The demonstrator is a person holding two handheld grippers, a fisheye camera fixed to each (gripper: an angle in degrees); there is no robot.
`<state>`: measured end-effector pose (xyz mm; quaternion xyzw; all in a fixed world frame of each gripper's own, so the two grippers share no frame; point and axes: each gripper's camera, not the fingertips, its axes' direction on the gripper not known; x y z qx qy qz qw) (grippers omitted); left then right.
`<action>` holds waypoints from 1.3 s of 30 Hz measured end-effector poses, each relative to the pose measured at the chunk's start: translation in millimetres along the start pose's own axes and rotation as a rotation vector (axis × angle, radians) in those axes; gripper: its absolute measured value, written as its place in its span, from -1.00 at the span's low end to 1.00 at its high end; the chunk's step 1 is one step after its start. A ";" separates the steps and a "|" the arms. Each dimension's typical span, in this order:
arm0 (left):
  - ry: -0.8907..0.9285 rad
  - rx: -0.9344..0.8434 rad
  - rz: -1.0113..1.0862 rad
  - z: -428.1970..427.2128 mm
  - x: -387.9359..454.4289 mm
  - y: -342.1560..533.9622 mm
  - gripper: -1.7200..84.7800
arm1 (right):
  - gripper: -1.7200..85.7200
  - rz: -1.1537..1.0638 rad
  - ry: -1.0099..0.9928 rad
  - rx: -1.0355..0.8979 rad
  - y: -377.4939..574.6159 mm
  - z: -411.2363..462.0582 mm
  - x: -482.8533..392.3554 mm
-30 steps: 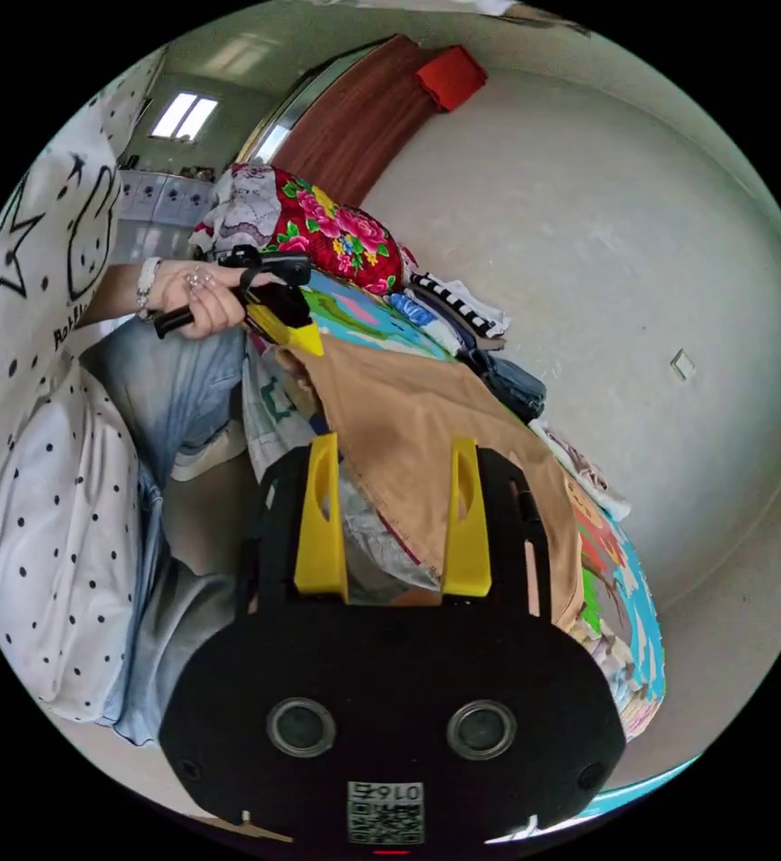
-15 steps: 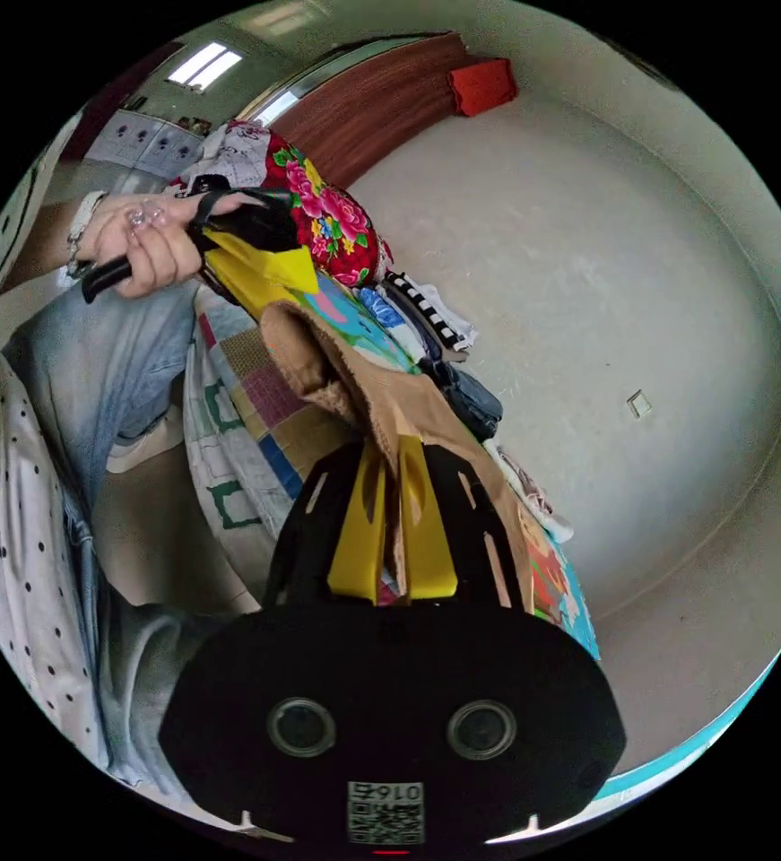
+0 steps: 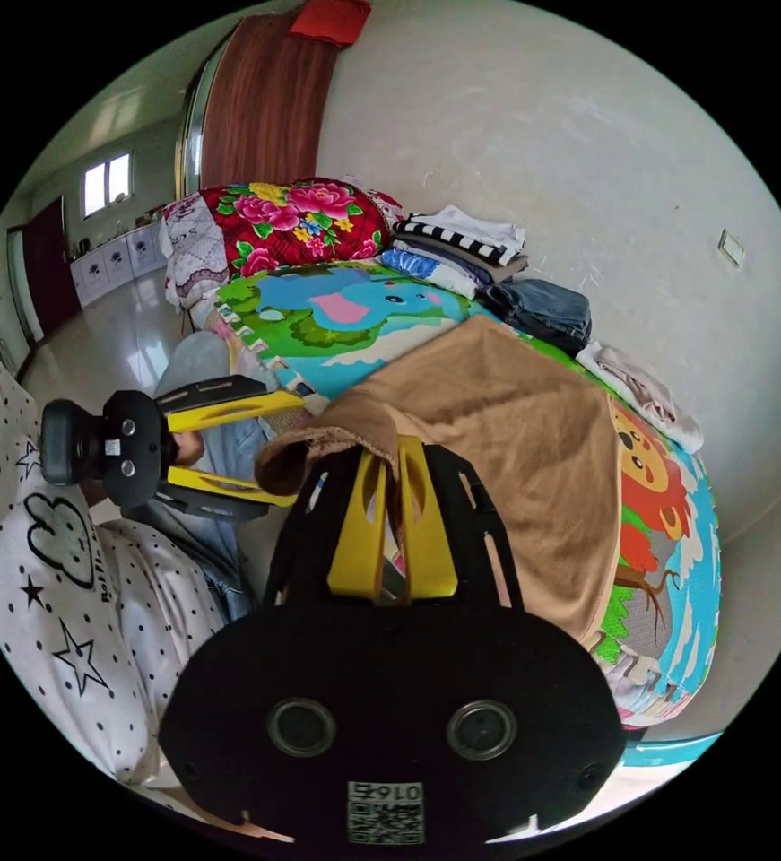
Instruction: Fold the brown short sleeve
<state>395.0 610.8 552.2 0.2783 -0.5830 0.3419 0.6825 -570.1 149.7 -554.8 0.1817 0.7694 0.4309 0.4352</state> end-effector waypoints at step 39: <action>0.353 0.125 -0.175 -9.3 -149.7 -108.3 -0.98 | -0.76 -0.066 0.957 0.044 -0.2 84.9 -32.2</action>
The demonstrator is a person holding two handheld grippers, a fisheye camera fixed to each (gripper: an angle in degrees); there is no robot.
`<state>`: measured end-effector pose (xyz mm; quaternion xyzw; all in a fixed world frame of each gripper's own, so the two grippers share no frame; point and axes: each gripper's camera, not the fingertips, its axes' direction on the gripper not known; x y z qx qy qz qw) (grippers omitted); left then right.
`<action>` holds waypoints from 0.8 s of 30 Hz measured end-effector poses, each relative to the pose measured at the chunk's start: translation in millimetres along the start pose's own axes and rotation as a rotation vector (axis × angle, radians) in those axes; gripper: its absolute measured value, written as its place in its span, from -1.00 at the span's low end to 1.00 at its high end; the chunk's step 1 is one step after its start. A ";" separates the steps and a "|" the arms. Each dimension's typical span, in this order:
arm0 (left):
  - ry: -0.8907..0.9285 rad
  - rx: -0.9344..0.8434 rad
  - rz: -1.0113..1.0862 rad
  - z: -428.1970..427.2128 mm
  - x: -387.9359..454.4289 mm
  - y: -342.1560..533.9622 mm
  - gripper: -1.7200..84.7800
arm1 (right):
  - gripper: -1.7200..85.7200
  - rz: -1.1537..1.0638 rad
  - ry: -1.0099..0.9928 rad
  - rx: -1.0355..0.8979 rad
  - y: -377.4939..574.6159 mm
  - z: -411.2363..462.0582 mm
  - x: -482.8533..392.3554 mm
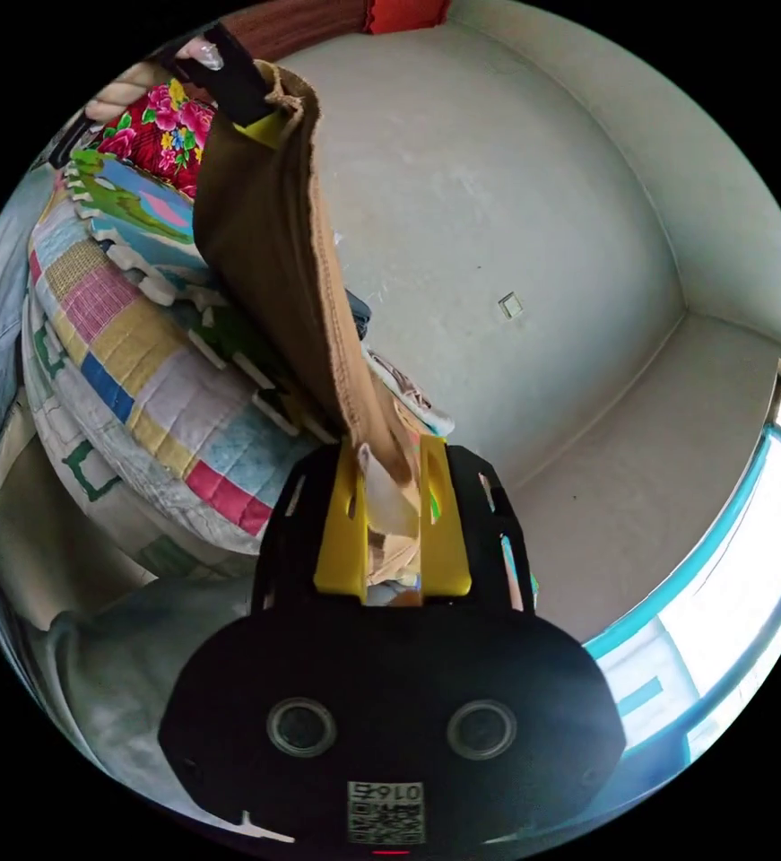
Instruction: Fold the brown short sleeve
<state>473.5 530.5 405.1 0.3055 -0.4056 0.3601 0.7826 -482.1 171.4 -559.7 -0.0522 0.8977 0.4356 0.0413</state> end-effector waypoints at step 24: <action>0.653 -0.465 0.414 64.7 -122.7 -80.3 -0.98 | -0.90 -0.996 -0.934 -0.193 -193.8 184.2 -87.2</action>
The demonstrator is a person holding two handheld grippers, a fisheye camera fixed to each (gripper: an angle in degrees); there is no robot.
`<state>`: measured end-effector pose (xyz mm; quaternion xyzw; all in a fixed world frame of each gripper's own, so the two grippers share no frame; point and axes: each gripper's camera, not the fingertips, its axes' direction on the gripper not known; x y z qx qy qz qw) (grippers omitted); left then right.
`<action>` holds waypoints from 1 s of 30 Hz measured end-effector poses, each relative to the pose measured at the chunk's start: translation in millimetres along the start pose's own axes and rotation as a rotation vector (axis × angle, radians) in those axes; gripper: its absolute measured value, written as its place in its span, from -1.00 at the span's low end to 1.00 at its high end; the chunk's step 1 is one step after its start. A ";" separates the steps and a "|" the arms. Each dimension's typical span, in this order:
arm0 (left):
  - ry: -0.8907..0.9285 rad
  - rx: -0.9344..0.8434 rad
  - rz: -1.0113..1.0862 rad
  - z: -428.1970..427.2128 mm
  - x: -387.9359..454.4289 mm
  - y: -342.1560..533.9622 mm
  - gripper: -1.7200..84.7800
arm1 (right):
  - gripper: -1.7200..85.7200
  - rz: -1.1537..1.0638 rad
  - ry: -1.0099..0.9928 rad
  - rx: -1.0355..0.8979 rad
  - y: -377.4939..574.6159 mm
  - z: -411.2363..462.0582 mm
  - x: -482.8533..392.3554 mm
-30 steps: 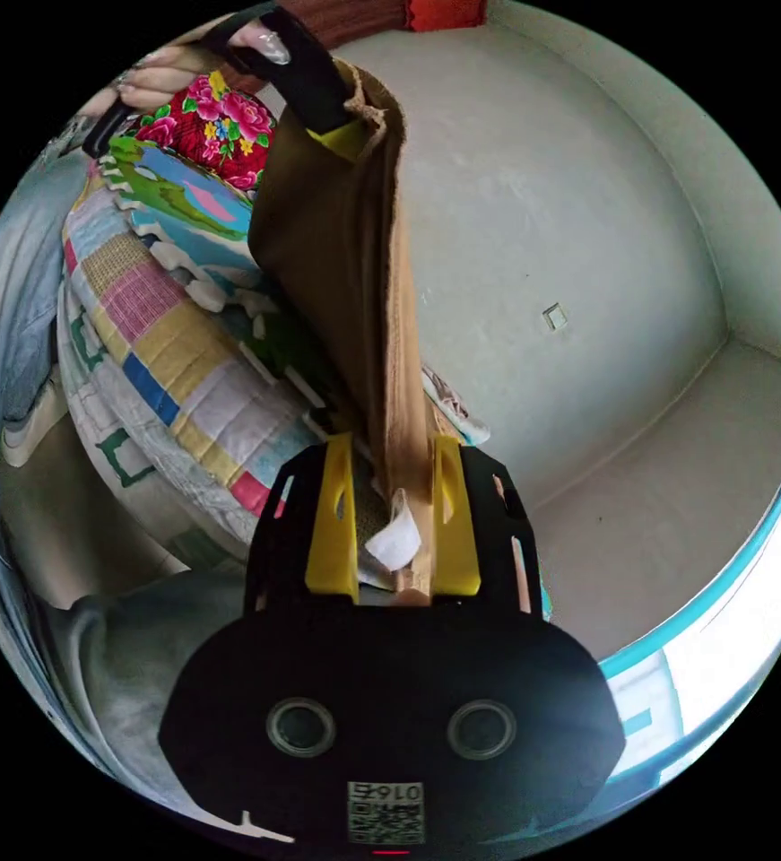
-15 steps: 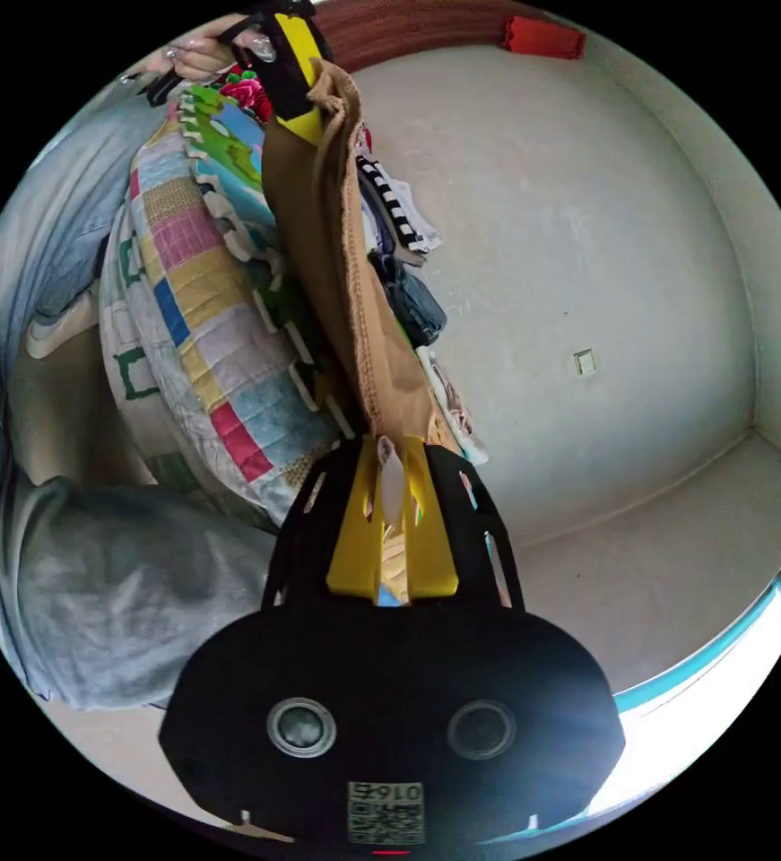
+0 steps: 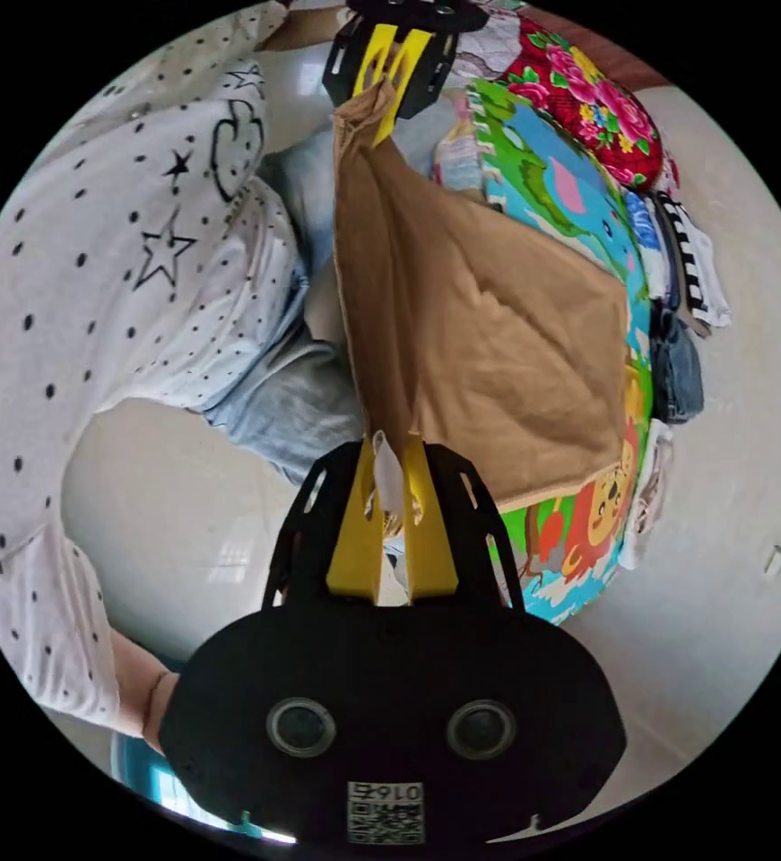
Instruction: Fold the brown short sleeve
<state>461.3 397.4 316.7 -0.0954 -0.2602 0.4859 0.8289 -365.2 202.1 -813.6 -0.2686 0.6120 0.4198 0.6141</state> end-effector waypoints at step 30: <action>0.162 -0.057 -0.712 -21.6 -520.8 50.1 -0.98 | -0.90 0.211 -0.723 -0.253 -115.6 379.7 560.8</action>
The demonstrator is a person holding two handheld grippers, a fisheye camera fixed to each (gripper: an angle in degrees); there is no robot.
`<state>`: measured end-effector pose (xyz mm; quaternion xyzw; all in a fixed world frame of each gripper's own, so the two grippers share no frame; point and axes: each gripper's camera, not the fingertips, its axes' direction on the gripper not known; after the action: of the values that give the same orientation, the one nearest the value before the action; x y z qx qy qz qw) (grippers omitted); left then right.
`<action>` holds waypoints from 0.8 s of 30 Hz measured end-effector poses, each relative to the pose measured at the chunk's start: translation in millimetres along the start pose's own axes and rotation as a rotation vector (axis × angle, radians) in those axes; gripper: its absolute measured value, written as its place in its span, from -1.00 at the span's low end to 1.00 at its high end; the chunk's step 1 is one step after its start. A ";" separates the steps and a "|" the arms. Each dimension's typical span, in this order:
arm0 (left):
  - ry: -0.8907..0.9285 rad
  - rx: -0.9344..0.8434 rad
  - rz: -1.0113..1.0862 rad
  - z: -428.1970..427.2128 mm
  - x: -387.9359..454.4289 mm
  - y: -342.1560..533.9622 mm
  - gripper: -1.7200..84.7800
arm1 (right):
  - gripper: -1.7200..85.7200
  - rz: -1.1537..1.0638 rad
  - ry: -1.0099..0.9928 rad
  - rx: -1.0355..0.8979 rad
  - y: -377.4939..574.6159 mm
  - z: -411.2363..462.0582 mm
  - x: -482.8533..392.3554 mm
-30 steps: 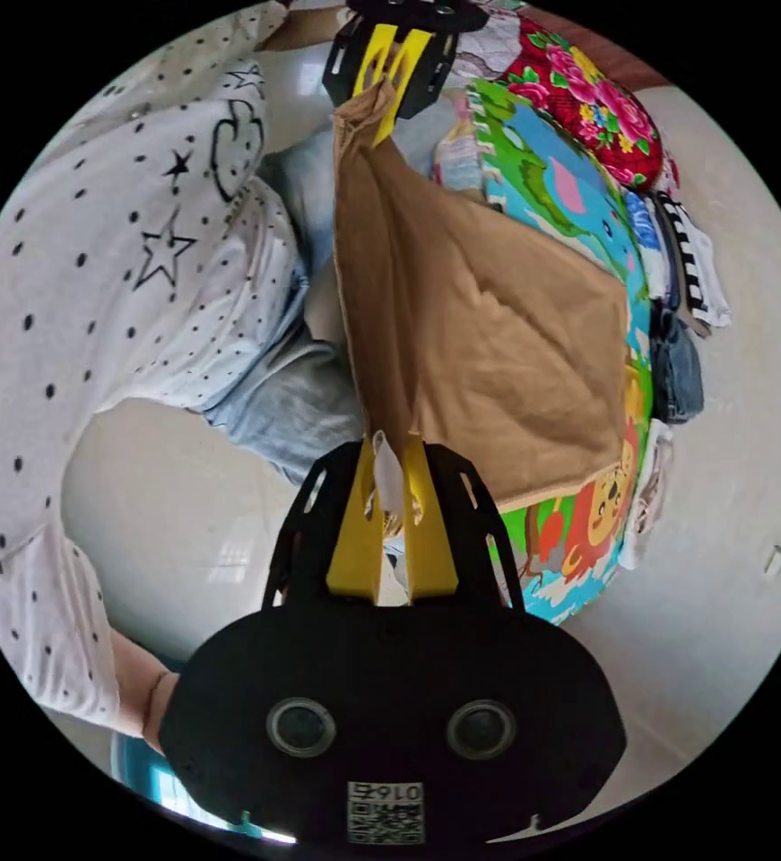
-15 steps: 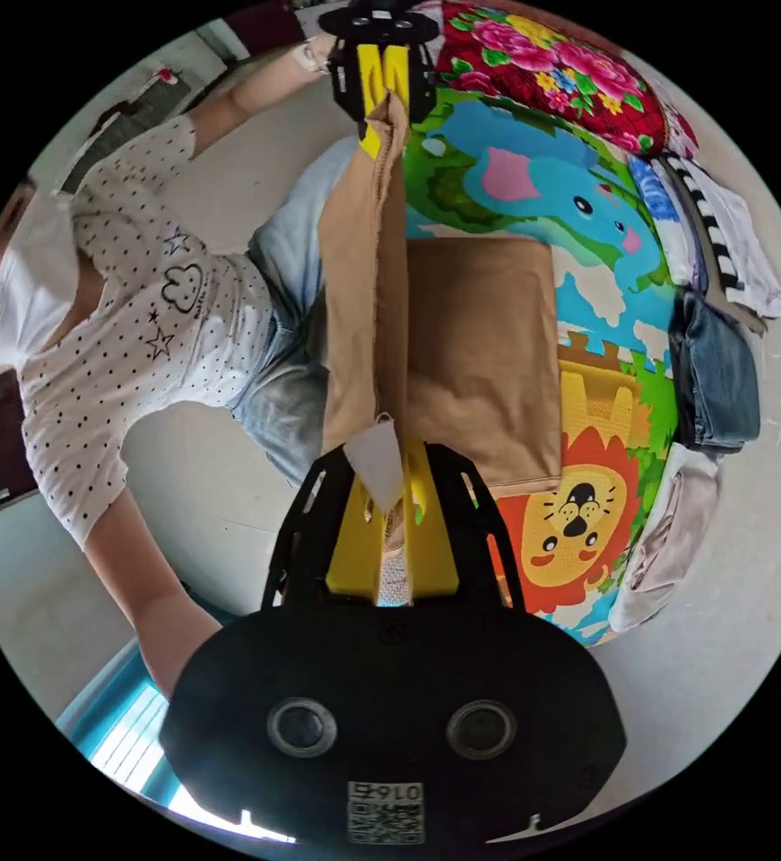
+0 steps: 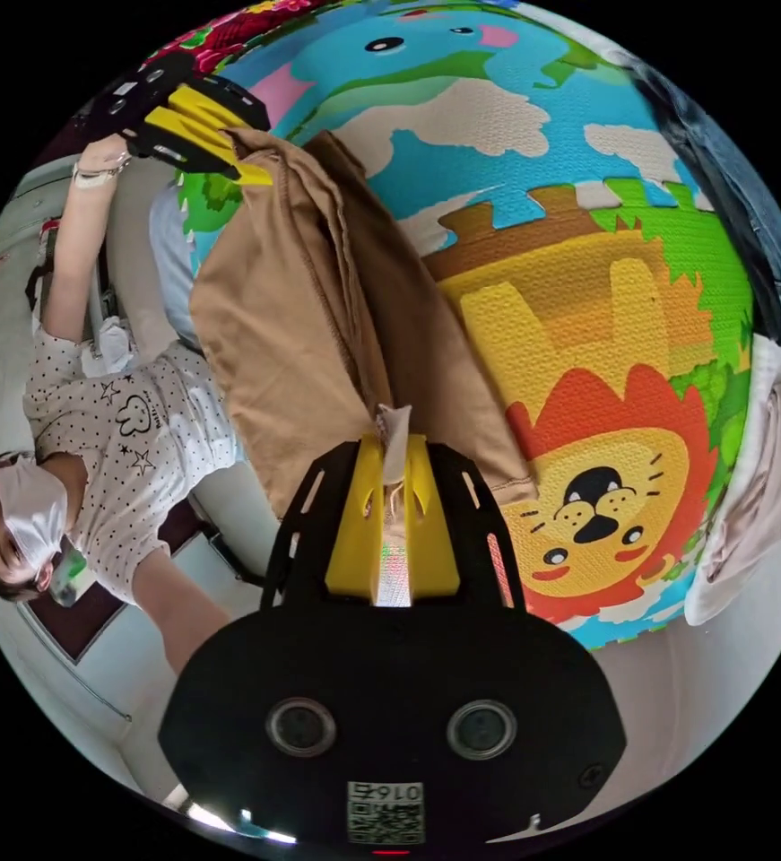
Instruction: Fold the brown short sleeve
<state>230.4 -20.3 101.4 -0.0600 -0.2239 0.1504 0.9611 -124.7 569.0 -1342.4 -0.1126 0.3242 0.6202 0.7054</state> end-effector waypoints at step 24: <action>-0.312 0.316 -0.217 41.1 36.6 115.5 -0.98 | -0.79 0.410 0.187 0.890 243.4 214.0 -52.1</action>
<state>212.9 102.7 132.1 0.1393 -0.3485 0.0870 0.9228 -288.5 697.3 -1088.5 0.2106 0.6347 0.5349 0.5164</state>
